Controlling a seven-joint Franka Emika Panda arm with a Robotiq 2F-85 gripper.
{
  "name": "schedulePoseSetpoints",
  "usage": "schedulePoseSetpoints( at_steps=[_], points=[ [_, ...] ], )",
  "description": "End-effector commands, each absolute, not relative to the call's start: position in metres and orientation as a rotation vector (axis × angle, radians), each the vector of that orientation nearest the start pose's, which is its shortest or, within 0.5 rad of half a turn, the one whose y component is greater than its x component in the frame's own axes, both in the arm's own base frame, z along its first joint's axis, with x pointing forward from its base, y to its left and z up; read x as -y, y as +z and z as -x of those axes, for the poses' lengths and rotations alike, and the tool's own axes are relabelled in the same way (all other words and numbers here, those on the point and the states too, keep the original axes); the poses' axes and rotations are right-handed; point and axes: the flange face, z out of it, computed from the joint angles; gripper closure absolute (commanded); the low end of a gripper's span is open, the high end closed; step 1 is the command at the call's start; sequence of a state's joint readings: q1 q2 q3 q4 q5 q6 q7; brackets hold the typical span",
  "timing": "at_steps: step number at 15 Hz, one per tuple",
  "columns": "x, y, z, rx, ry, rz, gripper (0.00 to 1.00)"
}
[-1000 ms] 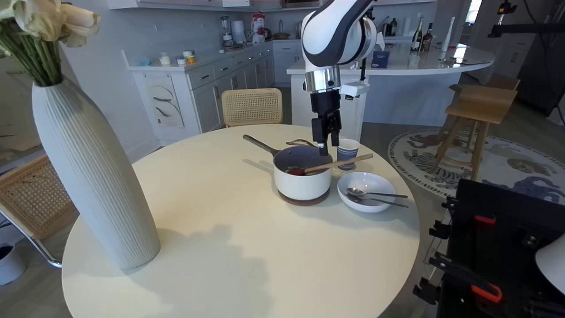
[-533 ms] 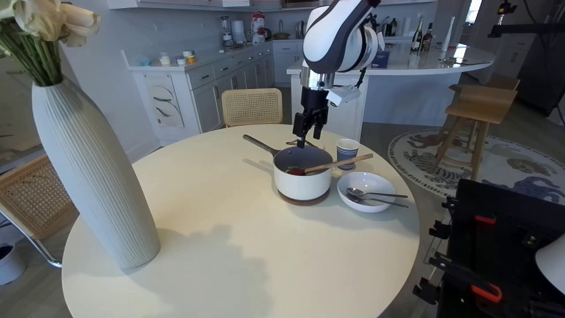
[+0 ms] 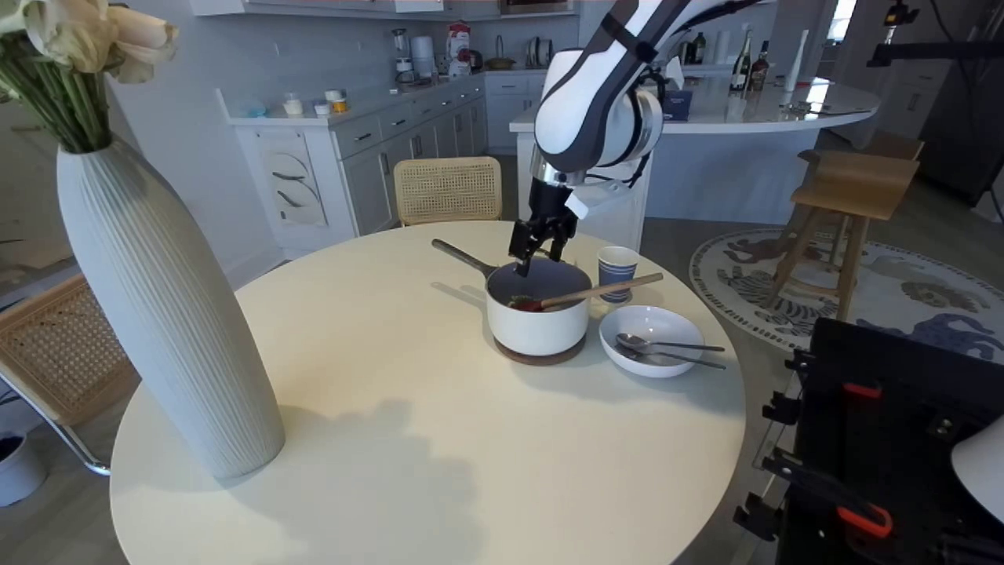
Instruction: Remove the green object from the pot on the table and put it in the white bowl
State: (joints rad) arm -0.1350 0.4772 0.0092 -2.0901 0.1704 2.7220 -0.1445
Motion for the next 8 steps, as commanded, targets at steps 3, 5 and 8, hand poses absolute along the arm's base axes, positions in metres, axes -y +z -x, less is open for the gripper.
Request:
schedulePoseSetpoints(
  at_steps=[3,5,8],
  points=[
    [0.091,0.191,-0.613,-0.298,-0.322,3.058,0.00],
    [0.096,0.185,-0.619,-0.316,-0.327,3.064,0.00],
    [0.102,0.173,-0.630,-0.347,-0.327,3.065,0.00]
  ],
)
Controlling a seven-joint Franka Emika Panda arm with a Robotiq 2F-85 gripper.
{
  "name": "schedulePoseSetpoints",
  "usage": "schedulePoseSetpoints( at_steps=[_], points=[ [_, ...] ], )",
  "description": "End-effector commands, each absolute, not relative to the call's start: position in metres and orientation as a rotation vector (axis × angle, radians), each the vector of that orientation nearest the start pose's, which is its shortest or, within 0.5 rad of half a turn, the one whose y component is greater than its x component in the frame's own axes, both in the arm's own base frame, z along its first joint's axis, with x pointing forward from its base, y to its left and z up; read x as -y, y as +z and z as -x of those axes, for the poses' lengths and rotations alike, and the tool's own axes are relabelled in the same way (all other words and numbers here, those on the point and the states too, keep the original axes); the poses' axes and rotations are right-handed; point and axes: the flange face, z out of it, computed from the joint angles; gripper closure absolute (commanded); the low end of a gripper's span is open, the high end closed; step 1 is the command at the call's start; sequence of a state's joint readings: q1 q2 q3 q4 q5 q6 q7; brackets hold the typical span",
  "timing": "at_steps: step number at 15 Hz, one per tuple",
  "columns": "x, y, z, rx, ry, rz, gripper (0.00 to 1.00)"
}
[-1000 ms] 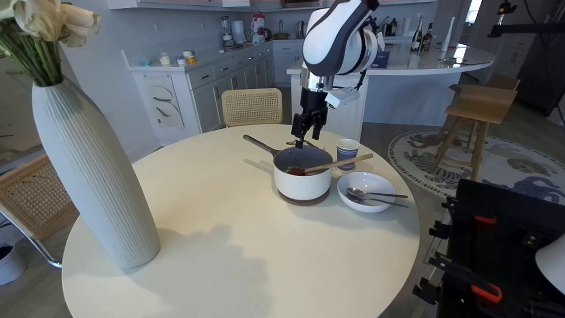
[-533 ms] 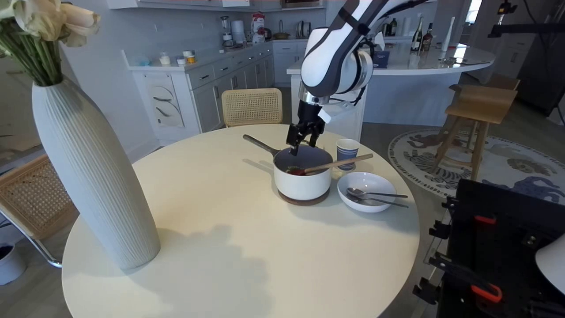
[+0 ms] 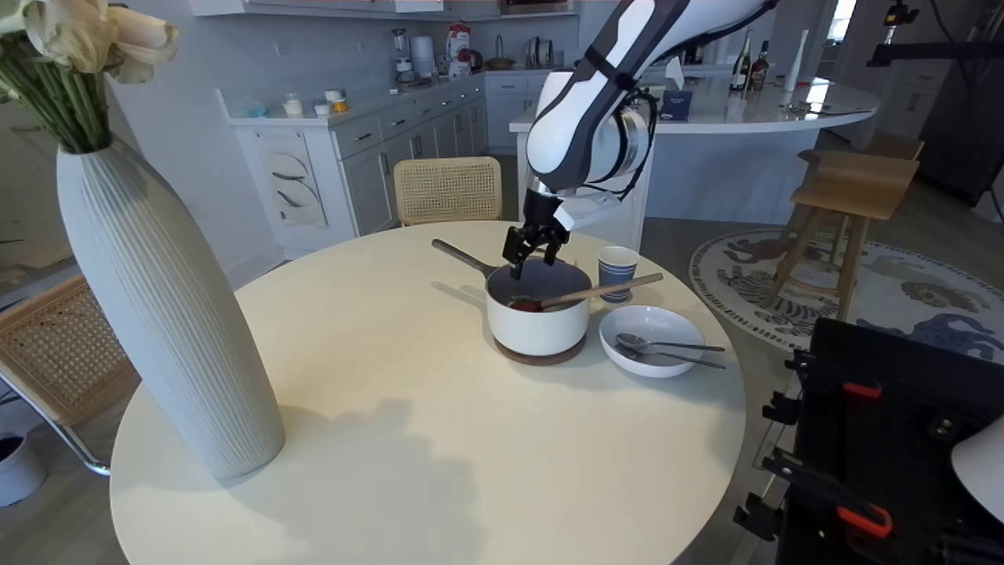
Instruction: Remove the green object from the pot on the table and put it in the white bowl
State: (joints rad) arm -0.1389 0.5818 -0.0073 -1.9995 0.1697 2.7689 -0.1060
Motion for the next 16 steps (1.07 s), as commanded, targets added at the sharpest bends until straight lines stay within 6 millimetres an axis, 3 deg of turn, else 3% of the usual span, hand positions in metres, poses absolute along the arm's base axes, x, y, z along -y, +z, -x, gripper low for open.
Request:
schedulePoseSetpoints(
  at_steps=[1,8,16],
  points=[
    [0.104,0.170,-0.633,-0.356,-0.327,3.063,0.00],
    [0.106,0.143,-0.652,-0.380,-0.321,3.059,0.00],
    [0.111,0.123,-0.657,-0.473,-0.293,3.063,0.00]
  ],
)
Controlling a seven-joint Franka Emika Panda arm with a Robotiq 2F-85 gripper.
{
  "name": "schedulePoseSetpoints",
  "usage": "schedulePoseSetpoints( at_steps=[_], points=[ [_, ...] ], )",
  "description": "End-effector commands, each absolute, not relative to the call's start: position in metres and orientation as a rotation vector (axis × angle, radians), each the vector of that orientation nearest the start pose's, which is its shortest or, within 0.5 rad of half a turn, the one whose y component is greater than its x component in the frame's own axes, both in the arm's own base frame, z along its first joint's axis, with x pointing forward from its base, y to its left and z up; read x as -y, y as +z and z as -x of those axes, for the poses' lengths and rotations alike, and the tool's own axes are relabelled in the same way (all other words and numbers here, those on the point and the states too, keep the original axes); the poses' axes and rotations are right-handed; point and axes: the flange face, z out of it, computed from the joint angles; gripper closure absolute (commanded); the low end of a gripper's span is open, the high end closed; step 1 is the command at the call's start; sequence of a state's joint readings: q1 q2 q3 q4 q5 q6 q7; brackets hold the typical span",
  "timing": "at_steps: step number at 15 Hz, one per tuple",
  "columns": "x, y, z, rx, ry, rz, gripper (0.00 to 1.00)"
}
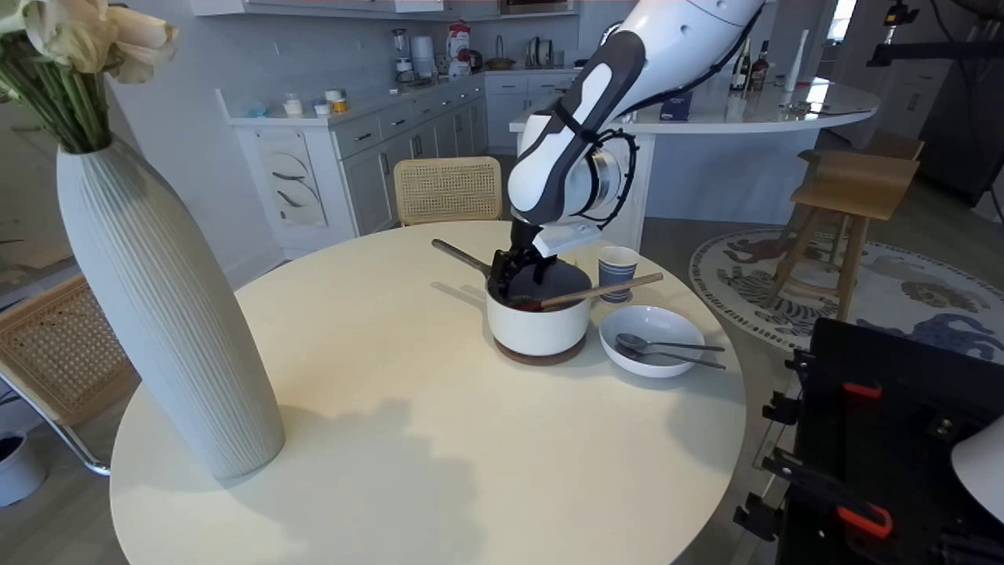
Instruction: Remove the green object from the pot on the table and put it in the white bowl
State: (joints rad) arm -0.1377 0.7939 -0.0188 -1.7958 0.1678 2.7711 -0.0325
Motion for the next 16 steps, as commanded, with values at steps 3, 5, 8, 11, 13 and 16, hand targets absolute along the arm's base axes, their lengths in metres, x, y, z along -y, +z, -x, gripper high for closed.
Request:
schedulePoseSetpoints(
  at_steps=[3,5,8,11,13,16],
  points=[
    [0.1129,0.1232,-0.6542,-0.505,-0.286,3.061,0.00],
    [0.1127,0.1231,-0.6529,-0.515,-0.277,3.058,0.00],
    [0.1103,0.1244,-0.6525,-0.492,-0.259,3.060,0.00],
    [0.1077,0.1262,-0.6529,-0.463,-0.203,3.066,0.00],
    [0.1070,0.1261,-0.6532,-0.457,-0.164,3.072,0.00],
    [0.1040,0.1256,-0.6514,-0.434,-0.079,3.074,0.00]
  ],
)
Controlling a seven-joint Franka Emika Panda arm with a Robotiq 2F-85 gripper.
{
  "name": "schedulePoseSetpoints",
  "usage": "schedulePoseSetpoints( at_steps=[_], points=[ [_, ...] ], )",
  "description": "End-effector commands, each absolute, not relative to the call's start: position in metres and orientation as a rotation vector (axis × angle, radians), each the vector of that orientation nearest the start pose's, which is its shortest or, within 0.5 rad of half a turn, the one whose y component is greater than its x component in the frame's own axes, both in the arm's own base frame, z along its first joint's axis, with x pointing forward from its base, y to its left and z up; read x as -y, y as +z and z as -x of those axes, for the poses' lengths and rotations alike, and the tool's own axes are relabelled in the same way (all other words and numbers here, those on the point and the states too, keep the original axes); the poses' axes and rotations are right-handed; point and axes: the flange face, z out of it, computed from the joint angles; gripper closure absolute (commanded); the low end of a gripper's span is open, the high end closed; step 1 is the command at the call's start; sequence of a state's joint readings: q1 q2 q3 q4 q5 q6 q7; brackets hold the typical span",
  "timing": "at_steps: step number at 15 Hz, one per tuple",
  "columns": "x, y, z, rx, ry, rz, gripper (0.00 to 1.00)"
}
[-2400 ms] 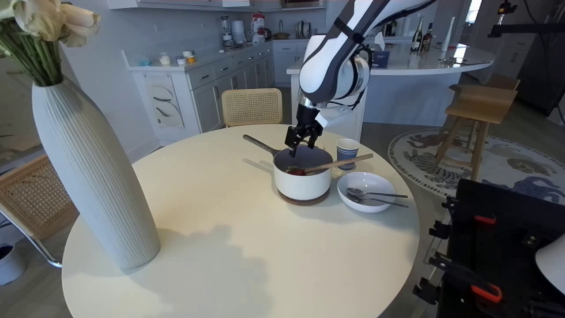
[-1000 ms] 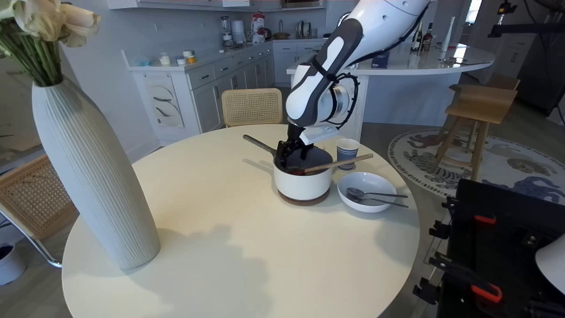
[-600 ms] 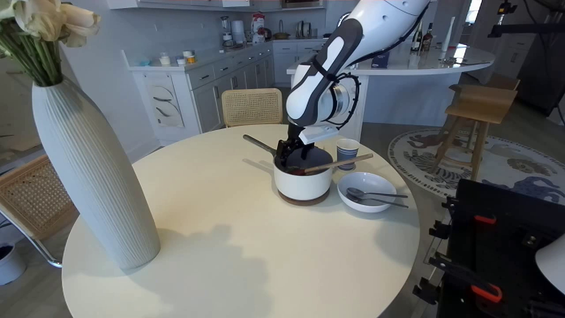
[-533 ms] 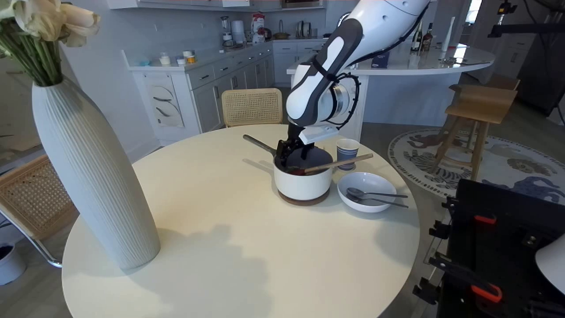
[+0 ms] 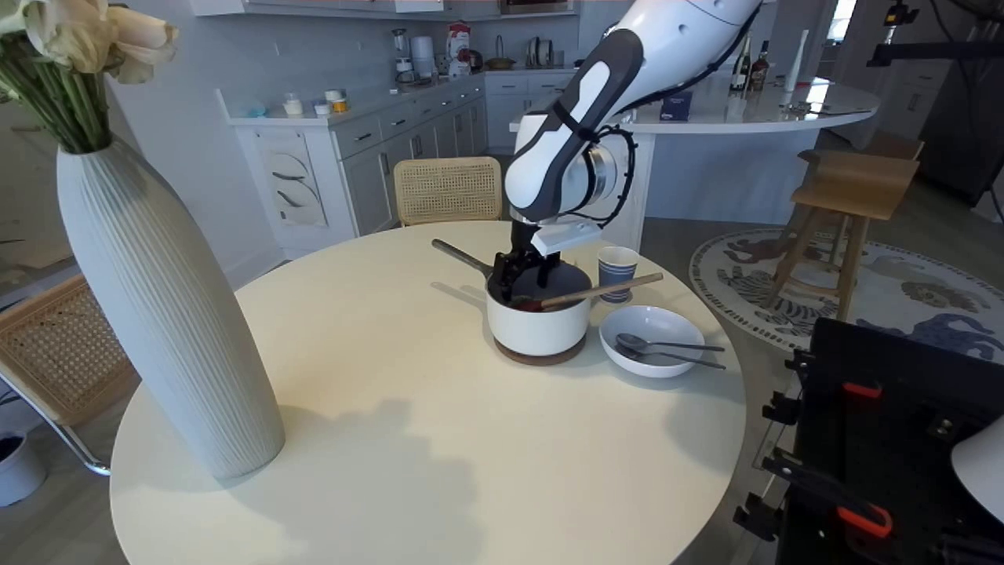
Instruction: Remove the green object from the pot on the table and put it in the white bowl
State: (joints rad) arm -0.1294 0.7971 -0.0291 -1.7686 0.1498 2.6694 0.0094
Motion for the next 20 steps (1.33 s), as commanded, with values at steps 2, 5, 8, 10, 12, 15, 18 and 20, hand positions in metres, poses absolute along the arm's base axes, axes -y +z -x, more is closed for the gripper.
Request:
schedulePoseSetpoints(
  at_steps=[2,5,8,10,12,15,18,20],
  points=[
    [0.103,0.123,-0.650,-0.416,-0.056,3.081,0.00],
    [0.103,0.122,-0.649,-0.399,-0.051,3.083,0.00],
    [0.104,0.121,-0.648,-0.392,-0.085,3.091,0.00],
    [0.103,0.118,-0.647,-0.376,-0.100,3.103,0.00],
    [0.104,0.116,-0.647,-0.357,-0.103,3.122,0.00],
    [0.104,0.114,-0.648,-0.332,-0.108,3.142,0.00],
    [0.102,0.113,-0.648,-0.322,-0.129,3.142,0.00],
    [0.100,0.112,-0.648,-0.322,-0.158,3.138,0.00]
  ],
)
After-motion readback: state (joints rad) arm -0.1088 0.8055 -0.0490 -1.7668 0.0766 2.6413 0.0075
